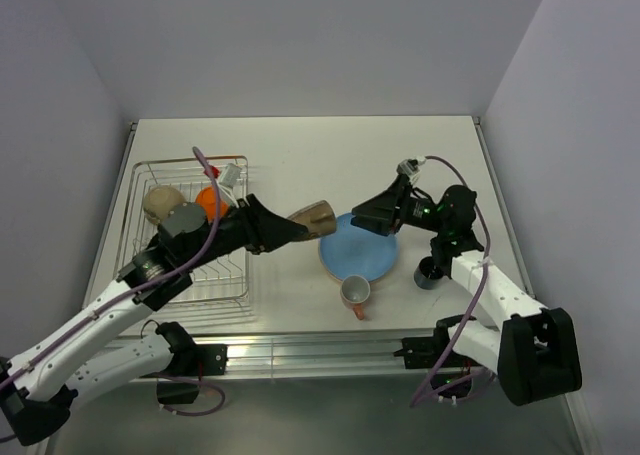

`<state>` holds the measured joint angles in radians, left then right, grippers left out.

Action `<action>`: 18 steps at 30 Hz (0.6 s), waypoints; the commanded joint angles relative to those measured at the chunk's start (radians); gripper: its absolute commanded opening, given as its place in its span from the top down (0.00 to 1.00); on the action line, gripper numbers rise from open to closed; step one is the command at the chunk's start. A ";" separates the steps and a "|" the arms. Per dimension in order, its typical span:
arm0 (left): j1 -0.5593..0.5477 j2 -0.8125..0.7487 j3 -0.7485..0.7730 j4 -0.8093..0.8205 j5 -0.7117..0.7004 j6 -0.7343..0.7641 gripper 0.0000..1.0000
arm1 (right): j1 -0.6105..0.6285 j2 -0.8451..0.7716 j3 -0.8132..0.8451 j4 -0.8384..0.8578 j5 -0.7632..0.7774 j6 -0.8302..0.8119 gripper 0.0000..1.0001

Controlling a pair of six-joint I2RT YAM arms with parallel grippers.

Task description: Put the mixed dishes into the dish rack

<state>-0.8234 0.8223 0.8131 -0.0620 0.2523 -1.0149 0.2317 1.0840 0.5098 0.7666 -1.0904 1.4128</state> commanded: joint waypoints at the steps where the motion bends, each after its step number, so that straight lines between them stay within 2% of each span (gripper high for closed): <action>1: 0.064 -0.072 0.130 -0.194 -0.120 0.097 1.00 | -0.125 -0.047 -0.002 -0.327 0.020 -0.213 0.19; 3: 0.137 -0.077 0.190 -0.339 -0.159 0.133 1.00 | -0.163 -0.078 0.016 -0.459 0.068 -0.341 0.19; 4: 0.164 -0.068 0.213 -0.385 -0.169 0.145 1.00 | -0.175 -0.091 0.030 -0.606 0.099 -0.385 0.19; 5: 0.190 -0.058 0.231 -0.476 -0.180 0.154 1.00 | -0.181 -0.122 0.062 -0.675 0.131 -0.431 0.20; 7: 0.256 -0.029 0.274 -0.571 -0.211 0.182 1.00 | -0.181 -0.174 0.108 -0.833 0.240 -0.569 0.20; 13: 0.368 0.089 0.417 -0.758 -0.401 0.269 1.00 | -0.183 -0.249 0.179 -0.998 0.319 -0.656 0.20; 18: 0.507 0.147 0.483 -0.823 -0.464 0.326 1.00 | -0.180 -0.294 0.223 -1.095 0.351 -0.730 0.20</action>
<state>-0.3832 0.9691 1.2217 -0.8364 -0.1188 -0.7578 0.0544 0.8185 0.6811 -0.2157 -0.7868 0.7799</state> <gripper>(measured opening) 0.603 0.802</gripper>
